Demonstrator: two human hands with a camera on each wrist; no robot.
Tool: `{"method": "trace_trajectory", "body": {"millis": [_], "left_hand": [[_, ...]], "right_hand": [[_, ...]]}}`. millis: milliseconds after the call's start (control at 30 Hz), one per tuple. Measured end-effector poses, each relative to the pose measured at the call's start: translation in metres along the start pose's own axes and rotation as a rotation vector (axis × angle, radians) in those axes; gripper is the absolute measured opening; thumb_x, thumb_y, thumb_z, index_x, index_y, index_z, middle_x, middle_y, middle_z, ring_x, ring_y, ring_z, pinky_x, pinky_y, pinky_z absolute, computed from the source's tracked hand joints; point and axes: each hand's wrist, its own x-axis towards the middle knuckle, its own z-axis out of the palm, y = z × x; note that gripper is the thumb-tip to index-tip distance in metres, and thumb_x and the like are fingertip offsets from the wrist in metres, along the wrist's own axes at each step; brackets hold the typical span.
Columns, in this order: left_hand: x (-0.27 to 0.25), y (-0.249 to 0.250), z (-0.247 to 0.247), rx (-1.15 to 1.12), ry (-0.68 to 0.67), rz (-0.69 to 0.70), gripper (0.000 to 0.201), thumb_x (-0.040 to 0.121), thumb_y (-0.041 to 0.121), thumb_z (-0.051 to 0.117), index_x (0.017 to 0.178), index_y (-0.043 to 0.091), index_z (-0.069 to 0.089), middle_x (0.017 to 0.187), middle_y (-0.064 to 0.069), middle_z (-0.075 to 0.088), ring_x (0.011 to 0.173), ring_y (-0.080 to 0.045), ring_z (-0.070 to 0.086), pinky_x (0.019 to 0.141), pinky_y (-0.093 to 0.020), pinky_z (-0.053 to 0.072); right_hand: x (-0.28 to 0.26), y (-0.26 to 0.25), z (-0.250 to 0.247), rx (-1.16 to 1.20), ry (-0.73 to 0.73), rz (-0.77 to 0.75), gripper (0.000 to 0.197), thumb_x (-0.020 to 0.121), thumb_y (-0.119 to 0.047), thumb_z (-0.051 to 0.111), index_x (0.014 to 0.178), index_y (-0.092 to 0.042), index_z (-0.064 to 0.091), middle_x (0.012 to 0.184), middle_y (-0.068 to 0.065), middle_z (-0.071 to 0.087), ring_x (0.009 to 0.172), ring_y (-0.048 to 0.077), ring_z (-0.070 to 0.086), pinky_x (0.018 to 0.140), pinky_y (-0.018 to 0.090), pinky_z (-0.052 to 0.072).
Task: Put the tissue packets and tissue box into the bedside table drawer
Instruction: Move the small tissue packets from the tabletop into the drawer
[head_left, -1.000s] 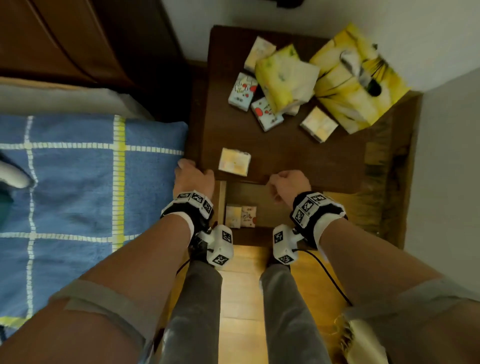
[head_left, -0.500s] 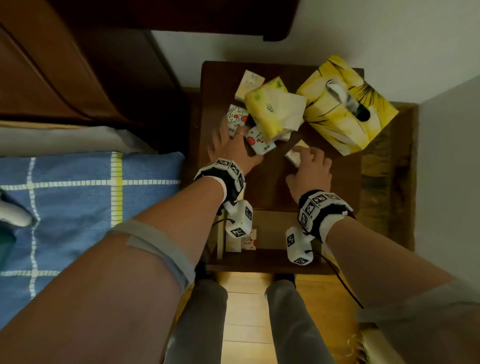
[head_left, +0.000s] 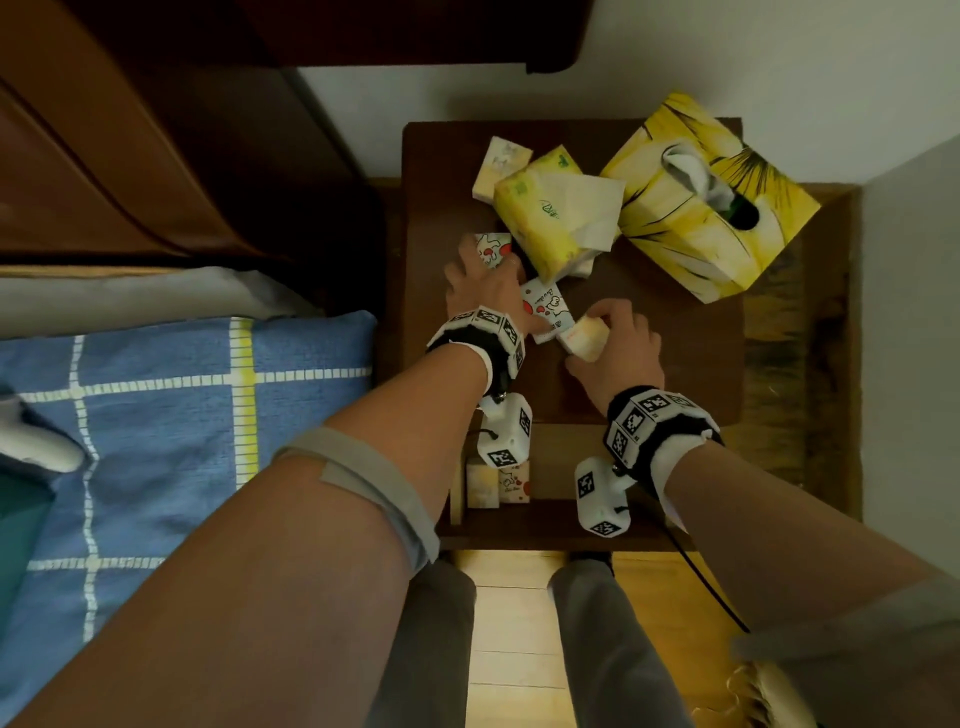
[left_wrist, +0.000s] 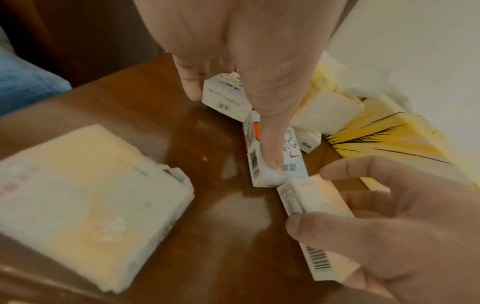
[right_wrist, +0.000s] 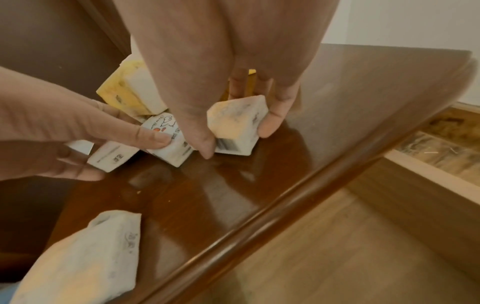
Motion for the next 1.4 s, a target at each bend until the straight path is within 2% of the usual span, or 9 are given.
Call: {"method": "trace_trajectory", "body": {"millis": [133, 367, 600, 700, 800, 900, 1033, 1167, 1400], "left_hand": [[-0.017, 0.008, 0.011, -0.073, 0.015, 0.044, 0.047, 0.070, 0.042, 0.084, 0.109, 0.027, 0.061, 0.150, -0.013, 0.029, 0.131, -0.039, 0.036, 0.105, -0.044, 0.038], [-0.075, 0.028, 0.043, -0.269, -0.041, 0.168, 0.031, 0.079, 0.029, 0.078, 0.086, 0.035, 0.049, 0.112, 0.000, 0.065, 0.097, -0.026, 0.064, 0.074, -0.033, 0.047], [-0.154, 0.000, 0.096, -0.426, -0.125, -0.022, 0.029, 0.084, 0.037, 0.069, 0.093, 0.030, 0.042, 0.087, 0.007, 0.063, 0.066, -0.012, 0.061, 0.051, -0.027, 0.043], [-0.171, -0.022, 0.118, -0.533, -0.194, -0.156, 0.037, 0.081, 0.039, 0.069, 0.108, 0.037, 0.043, 0.098, 0.003, 0.071, 0.070, -0.021, 0.073, 0.064, -0.041, 0.063], [-0.179, -0.044, 0.135, -0.633, -0.255, -0.239, 0.049, 0.086, 0.036, 0.063, 0.132, 0.042, 0.046, 0.115, -0.001, 0.071, 0.081, -0.026, 0.075, 0.073, -0.045, 0.064], [-0.179, -0.069, 0.142, -0.599, -0.146, -0.279, 0.044, 0.085, 0.040, 0.059, 0.129, 0.041, 0.054, 0.116, -0.001, 0.071, 0.092, -0.028, 0.071, 0.081, -0.042, 0.061], [-0.179, -0.105, 0.145, -0.468, -0.011, -0.278, 0.047, 0.093, 0.040, 0.055, 0.139, 0.037, 0.048, 0.127, 0.000, 0.064, 0.108, -0.024, 0.062, 0.079, -0.030, 0.045], [-0.181, -0.139, 0.147, -0.465, 0.020, -0.312, 0.048, 0.090, 0.044, 0.057, 0.137, 0.039, 0.048, 0.127, -0.001, 0.063, 0.108, -0.022, 0.061, 0.082, -0.033, 0.049], [-0.170, -0.160, 0.152, -0.554, 0.015, -0.301, 0.048, 0.089, 0.042, 0.061, 0.135, 0.038, 0.051, 0.124, 0.003, 0.065, 0.107, -0.018, 0.063, 0.086, -0.034, 0.053]], "right_hand": [[-0.016, 0.014, -0.002, -0.048, -0.070, 0.061, 0.084, 0.077, -0.032, 0.074, 0.146, -0.043, 0.027, 0.140, 0.010, 0.038, 0.127, 0.035, 0.040, 0.090, 0.047, 0.045], [-0.052, 0.055, -0.014, -0.033, -0.130, 0.079, 0.064, 0.084, -0.040, 0.065, 0.142, -0.040, 0.039, 0.139, 0.011, 0.036, 0.128, 0.034, 0.040, 0.097, 0.045, 0.043], [-0.101, 0.095, -0.010, -0.033, -0.259, -0.015, 0.054, 0.087, -0.047, 0.062, 0.139, -0.039, 0.048, 0.132, 0.011, 0.044, 0.114, 0.032, 0.054, 0.094, 0.040, 0.046], [-0.118, 0.107, 0.006, -0.011, -0.369, 0.008, 0.055, 0.085, -0.047, 0.063, 0.138, -0.040, 0.048, 0.134, 0.009, 0.049, 0.107, 0.025, 0.060, 0.091, 0.038, 0.050], [-0.124, 0.111, 0.026, 0.022, -0.393, 0.017, 0.059, 0.088, -0.044, 0.063, 0.142, -0.036, 0.043, 0.135, 0.003, 0.057, 0.106, 0.020, 0.061, 0.085, 0.030, 0.050], [-0.119, 0.107, 0.047, 0.036, -0.387, 0.040, 0.063, 0.090, -0.036, 0.064, 0.147, -0.029, 0.038, 0.139, 0.007, 0.054, 0.118, 0.026, 0.057, 0.090, 0.030, 0.047], [-0.107, 0.098, 0.078, -0.046, -0.399, 0.071, 0.068, 0.084, -0.041, 0.070, 0.143, -0.031, 0.038, 0.131, 0.014, 0.050, 0.112, 0.033, 0.057, 0.087, 0.032, 0.048], [-0.099, 0.089, 0.112, -0.063, -0.419, 0.153, 0.076, 0.076, -0.046, 0.078, 0.138, -0.025, 0.040, 0.131, 0.013, 0.051, 0.110, 0.033, 0.058, 0.086, 0.038, 0.053], [-0.087, 0.086, 0.163, -0.158, -0.502, 0.206, 0.081, 0.087, -0.017, 0.069, 0.153, -0.024, 0.023, 0.145, 0.020, 0.039, 0.126, 0.040, 0.049, 0.099, 0.045, 0.048]]}}
